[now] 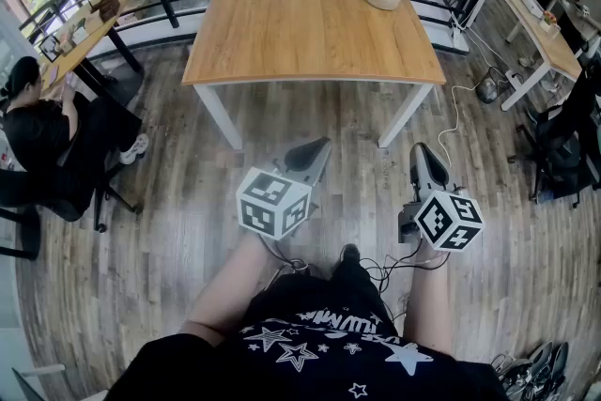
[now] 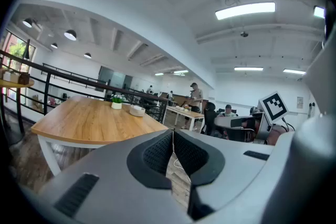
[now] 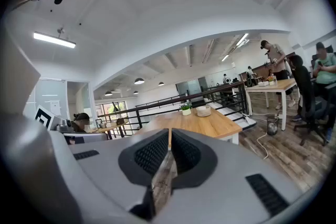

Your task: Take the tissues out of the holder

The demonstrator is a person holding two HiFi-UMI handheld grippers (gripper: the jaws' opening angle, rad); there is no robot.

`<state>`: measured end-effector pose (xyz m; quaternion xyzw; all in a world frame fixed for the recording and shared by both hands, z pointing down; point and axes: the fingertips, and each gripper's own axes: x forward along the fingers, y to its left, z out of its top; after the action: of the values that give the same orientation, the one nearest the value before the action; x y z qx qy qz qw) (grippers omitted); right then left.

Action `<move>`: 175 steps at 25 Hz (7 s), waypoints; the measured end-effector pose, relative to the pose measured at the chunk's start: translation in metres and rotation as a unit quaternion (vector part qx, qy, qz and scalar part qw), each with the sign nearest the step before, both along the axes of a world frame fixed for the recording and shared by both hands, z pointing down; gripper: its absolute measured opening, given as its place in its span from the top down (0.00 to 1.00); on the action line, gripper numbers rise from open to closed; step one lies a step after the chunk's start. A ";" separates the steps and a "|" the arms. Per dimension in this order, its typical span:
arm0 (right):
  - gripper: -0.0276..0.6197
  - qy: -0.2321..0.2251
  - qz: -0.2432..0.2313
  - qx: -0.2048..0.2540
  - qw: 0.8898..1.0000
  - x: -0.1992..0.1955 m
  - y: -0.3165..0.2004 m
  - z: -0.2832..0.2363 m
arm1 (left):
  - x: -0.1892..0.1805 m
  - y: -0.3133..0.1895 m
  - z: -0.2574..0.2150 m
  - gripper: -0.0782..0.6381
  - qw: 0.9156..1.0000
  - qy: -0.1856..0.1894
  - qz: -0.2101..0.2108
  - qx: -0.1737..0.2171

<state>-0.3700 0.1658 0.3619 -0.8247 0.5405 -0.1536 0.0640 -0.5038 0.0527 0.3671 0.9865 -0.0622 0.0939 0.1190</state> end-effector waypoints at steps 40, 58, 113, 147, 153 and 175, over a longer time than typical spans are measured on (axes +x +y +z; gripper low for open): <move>0.91 -0.028 -0.028 0.027 0.999 0.149 -0.002 0.009 | 0.141 0.017 0.016 0.87 0.999 -0.035 -0.020 0.005; 0.91 -0.067 -0.056 0.044 0.995 0.240 0.021 0.018 | 0.244 0.049 0.004 0.87 0.999 -0.032 -0.022 0.025; 0.91 -0.081 -0.022 -0.030 0.996 0.632 -0.236 0.075 | 0.621 -0.244 0.053 0.87 0.999 -0.036 -0.037 -0.013; 0.91 -0.082 -0.193 -0.049 0.977 0.777 -0.341 0.078 | 0.730 -0.287 0.057 0.87 0.978 -0.025 -0.205 -0.033; 0.91 -0.063 -0.183 -0.050 0.980 0.784 -0.370 0.069 | 0.733 -0.318 0.057 0.87 0.980 -0.012 -0.195 -0.028; 0.91 -0.064 -0.245 -0.070 0.965 0.721 -0.471 0.087 | 0.656 -0.399 0.084 0.87 0.964 -0.012 -0.262 -0.032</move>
<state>0.3509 -0.3052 0.4490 -0.6579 0.7088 -0.2544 0.0014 0.1524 -0.3460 0.4506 0.9302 -0.3172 0.0729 0.1698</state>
